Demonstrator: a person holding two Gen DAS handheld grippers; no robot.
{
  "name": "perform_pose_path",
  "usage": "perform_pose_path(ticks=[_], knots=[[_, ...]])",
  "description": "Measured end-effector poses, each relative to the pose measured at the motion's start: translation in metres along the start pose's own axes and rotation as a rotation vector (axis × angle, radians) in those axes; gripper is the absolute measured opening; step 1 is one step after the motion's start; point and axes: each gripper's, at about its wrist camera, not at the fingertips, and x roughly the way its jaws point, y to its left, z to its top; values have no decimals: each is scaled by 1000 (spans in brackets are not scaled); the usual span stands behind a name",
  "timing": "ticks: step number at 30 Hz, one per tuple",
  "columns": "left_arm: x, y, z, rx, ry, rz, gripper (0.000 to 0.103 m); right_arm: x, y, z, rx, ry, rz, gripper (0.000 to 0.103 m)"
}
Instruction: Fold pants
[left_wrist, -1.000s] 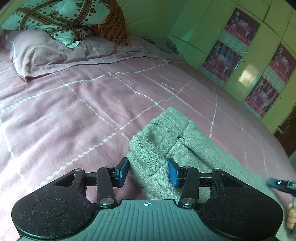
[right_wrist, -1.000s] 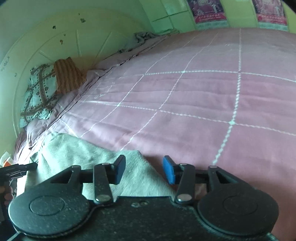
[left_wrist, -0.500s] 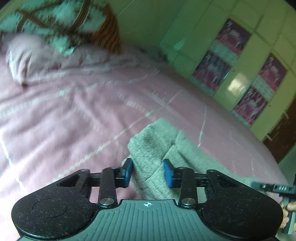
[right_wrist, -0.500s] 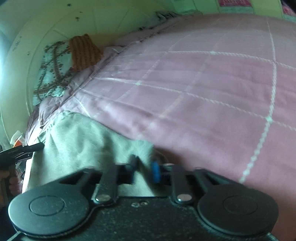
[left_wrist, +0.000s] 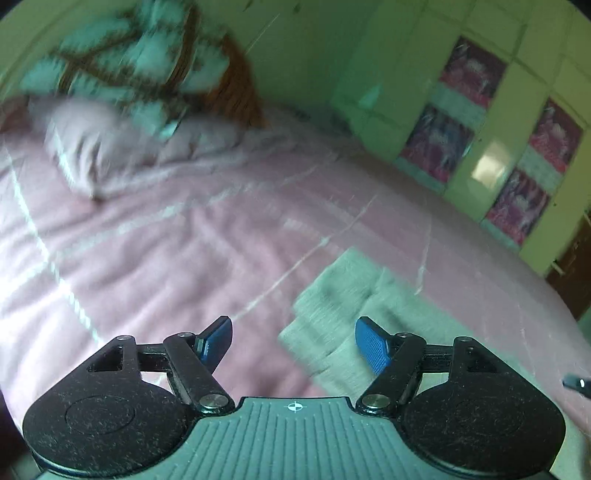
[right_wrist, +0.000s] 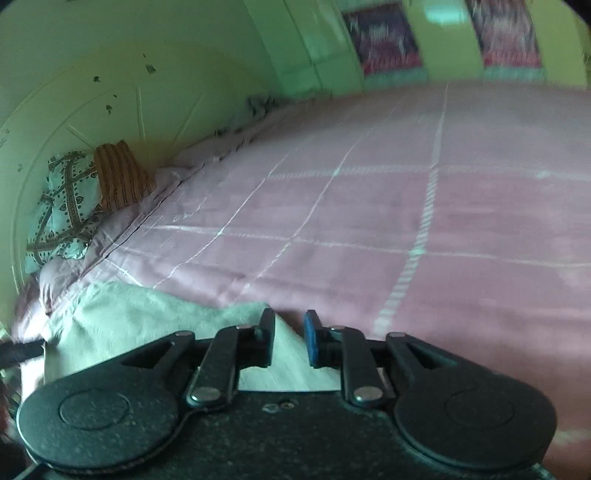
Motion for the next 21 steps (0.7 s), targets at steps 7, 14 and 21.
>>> perform_pose_path(ticks=[7,14,21], knots=[[56,-119,-20,325,144,-100,73,-32,8,-39,39,-7,-78,24],[61,-104,-56,421,181,-116,73,-87,-71,-77,225,7,-212,24],[58,-92,-59,314,165,-165,76,-249,-215,-139,614,-181,-567,0]])
